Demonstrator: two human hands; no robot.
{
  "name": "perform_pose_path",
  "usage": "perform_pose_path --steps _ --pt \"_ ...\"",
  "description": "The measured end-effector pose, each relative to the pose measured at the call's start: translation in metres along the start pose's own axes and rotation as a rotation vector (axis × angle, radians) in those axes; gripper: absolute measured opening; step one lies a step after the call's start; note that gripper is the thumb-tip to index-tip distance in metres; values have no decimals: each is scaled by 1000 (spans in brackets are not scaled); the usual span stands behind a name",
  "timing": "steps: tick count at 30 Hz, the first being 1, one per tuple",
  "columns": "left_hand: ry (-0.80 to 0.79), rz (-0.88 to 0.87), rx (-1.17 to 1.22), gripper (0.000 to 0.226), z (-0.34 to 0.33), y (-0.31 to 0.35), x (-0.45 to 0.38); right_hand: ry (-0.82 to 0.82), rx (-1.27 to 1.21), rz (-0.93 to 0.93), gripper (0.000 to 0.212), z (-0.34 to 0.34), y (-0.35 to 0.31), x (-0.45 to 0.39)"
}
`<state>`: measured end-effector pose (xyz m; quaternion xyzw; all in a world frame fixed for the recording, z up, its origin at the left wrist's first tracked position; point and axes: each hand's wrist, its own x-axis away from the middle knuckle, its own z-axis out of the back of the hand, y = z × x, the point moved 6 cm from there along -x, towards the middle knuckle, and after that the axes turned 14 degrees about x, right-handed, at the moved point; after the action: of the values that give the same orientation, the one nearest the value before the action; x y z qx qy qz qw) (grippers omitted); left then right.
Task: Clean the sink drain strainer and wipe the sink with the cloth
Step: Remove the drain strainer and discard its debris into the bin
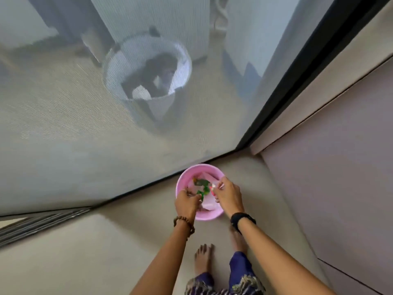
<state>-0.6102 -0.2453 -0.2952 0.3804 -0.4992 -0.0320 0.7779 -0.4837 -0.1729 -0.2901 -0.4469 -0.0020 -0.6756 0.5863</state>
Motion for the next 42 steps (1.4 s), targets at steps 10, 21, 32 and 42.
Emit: perform_pose_path --steps 10,21,32,42 --pt "-32 193 264 15 -6 8 20 -67 -327 -185 11 3 9 8" --pt "-736 201 491 37 -116 227 301 185 -830 75 23 312 -90 215" --pt "-1157 144 75 41 -345 230 502 709 -1033 -18 24 534 52 300" --pt "-922 -528 -711 19 -568 186 453 758 -745 -387 7 622 278 207"
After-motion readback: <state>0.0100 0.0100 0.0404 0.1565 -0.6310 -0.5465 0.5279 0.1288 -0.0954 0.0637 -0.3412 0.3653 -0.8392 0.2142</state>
